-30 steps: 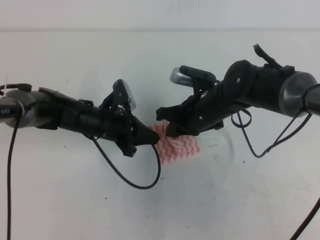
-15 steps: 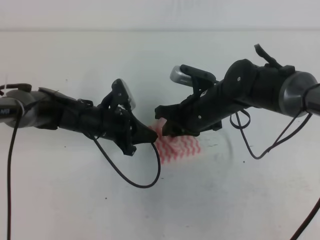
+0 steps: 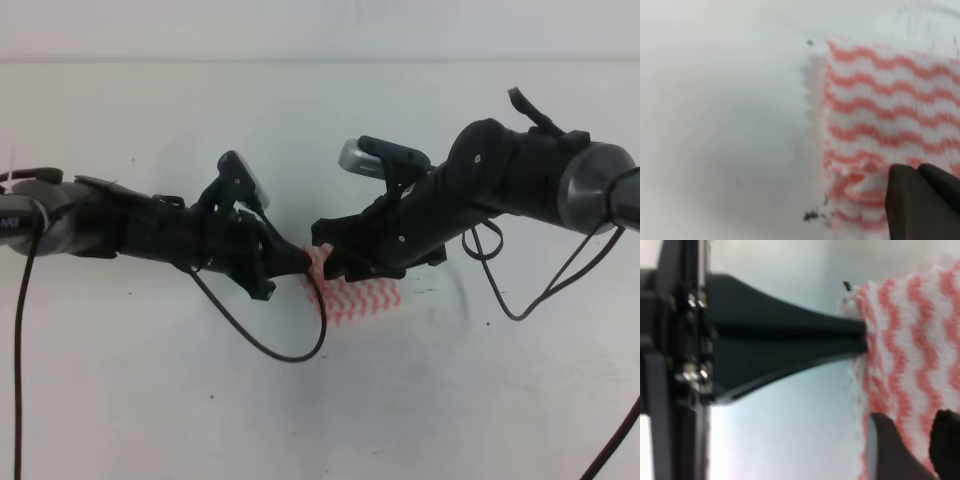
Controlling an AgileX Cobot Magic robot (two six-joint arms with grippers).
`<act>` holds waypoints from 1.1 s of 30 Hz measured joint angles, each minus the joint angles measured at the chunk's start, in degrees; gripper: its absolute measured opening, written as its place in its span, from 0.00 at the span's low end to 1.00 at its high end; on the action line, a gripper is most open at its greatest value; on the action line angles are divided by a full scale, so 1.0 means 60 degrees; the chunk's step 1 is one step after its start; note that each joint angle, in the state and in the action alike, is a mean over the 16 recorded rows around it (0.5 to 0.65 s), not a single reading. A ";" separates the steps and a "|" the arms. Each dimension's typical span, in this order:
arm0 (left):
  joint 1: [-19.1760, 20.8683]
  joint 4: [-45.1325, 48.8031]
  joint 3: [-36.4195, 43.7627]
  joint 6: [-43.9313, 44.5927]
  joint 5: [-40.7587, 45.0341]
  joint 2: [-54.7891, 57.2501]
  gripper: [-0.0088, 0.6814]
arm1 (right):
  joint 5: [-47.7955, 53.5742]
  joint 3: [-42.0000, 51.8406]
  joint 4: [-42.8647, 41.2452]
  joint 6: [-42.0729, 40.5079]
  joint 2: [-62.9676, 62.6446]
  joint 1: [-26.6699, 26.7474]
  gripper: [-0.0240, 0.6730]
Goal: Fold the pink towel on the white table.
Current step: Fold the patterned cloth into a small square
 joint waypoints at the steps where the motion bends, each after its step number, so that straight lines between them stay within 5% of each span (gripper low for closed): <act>1: 0.0002 -0.0083 0.0000 0.0000 -0.0025 -0.0006 0.01 | 0.0023 0.0000 -0.0036 0.0000 0.0000 0.0000 0.26; 15: 0.0426 -0.1242 0.0000 -0.0208 -0.0204 -0.0322 0.01 | 0.0243 0.0003 -0.0316 0.0001 0.0015 0.0002 0.05; 33: 0.0764 -0.1774 -0.0001 -0.1003 -0.0308 -0.0439 0.01 | 0.0607 -0.0003 -0.0257 -0.0004 0.0167 0.0164 0.03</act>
